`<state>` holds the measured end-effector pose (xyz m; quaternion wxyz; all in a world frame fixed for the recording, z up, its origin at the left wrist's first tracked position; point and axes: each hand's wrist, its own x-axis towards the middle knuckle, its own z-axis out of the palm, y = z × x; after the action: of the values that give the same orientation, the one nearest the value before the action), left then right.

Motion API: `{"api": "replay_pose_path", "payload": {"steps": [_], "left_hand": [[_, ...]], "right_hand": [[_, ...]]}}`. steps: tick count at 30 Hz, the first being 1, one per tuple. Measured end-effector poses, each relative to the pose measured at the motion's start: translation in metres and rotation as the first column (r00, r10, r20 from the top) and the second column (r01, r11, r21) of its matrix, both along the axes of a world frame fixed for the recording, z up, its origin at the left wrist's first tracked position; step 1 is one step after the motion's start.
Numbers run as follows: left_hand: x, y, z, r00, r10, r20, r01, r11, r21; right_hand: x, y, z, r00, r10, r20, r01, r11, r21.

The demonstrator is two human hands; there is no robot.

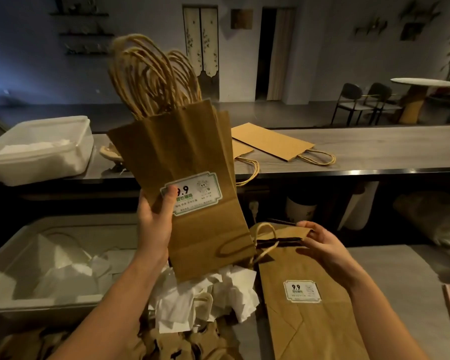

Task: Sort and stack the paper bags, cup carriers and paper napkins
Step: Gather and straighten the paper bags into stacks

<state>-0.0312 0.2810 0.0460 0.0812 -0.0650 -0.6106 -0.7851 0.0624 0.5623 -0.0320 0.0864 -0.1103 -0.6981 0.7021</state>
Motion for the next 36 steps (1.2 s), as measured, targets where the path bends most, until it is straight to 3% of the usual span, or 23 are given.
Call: {"api": "replay_pose_path", "payload": {"steps": [2,4,9,15,18,19,21,23,28,29,30,32,33,36], "left_hand": [[-0.006,-0.006,0.004,0.999,0.025,-0.027,-0.025,1.000,0.017],[-0.012,-0.011,0.009,0.997,0.047,-0.053,-0.047,0.999,0.011],[-0.024,-0.017,0.012,0.993,0.096,-0.072,-0.096,0.995,0.001],[-0.014,0.011,-0.004,0.999,0.052,-0.012,-0.053,0.996,-0.067],[-0.001,0.031,-0.015,0.998,-0.047,0.037,0.049,0.997,-0.062],[0.004,0.037,-0.017,0.998,-0.057,0.032,0.060,0.994,-0.090],[0.010,0.046,-0.022,0.996,-0.089,-0.017,0.086,0.986,-0.145],[0.013,0.052,-0.027,0.992,-0.124,-0.023,0.119,0.980,-0.160],[0.012,0.056,-0.039,0.980,-0.195,0.026,0.197,0.965,-0.174],[0.012,0.056,-0.037,0.980,-0.199,0.023,0.200,0.966,-0.165],[0.011,0.056,-0.038,0.980,-0.198,0.026,0.200,0.968,-0.152],[0.008,0.056,-0.037,0.977,-0.206,0.052,0.210,0.975,-0.068],[0.007,0.056,-0.036,0.974,-0.221,0.050,0.223,0.974,-0.032],[0.006,0.054,-0.037,0.969,-0.247,-0.034,0.242,0.965,-0.105]], "right_hand": [[-0.004,-0.005,0.008,0.993,-0.107,-0.049,0.113,0.980,0.162],[-0.006,-0.008,0.015,0.977,-0.196,-0.086,0.211,0.954,0.215],[0.001,-0.016,0.042,0.990,-0.125,-0.069,0.123,0.992,-0.035],[-0.009,-0.048,0.098,0.998,0.066,-0.023,-0.066,0.998,-0.001],[-0.020,-0.064,0.106,0.999,-0.029,-0.016,0.029,1.000,0.010],[-0.024,-0.068,0.104,0.996,-0.088,-0.008,0.088,0.991,0.100],[-0.027,-0.072,0.095,0.969,-0.246,-0.005,0.220,0.856,0.467],[-0.025,-0.073,0.089,0.922,-0.385,-0.035,0.266,0.566,0.780],[-0.020,-0.058,0.085,0.923,-0.384,-0.020,0.124,0.248,0.961],[-0.020,-0.055,0.084,0.933,-0.359,-0.032,0.137,0.273,0.952],[-0.019,-0.052,0.085,0.951,-0.303,-0.053,0.175,0.393,0.903],[-0.019,-0.049,0.087,0.987,-0.137,-0.090,0.162,0.745,0.647],[-0.018,-0.050,0.087,0.992,-0.056,-0.109,0.104,0.853,0.512],[-0.015,-0.053,0.088,0.985,0.023,-0.173,0.019,0.971,0.236]]}}
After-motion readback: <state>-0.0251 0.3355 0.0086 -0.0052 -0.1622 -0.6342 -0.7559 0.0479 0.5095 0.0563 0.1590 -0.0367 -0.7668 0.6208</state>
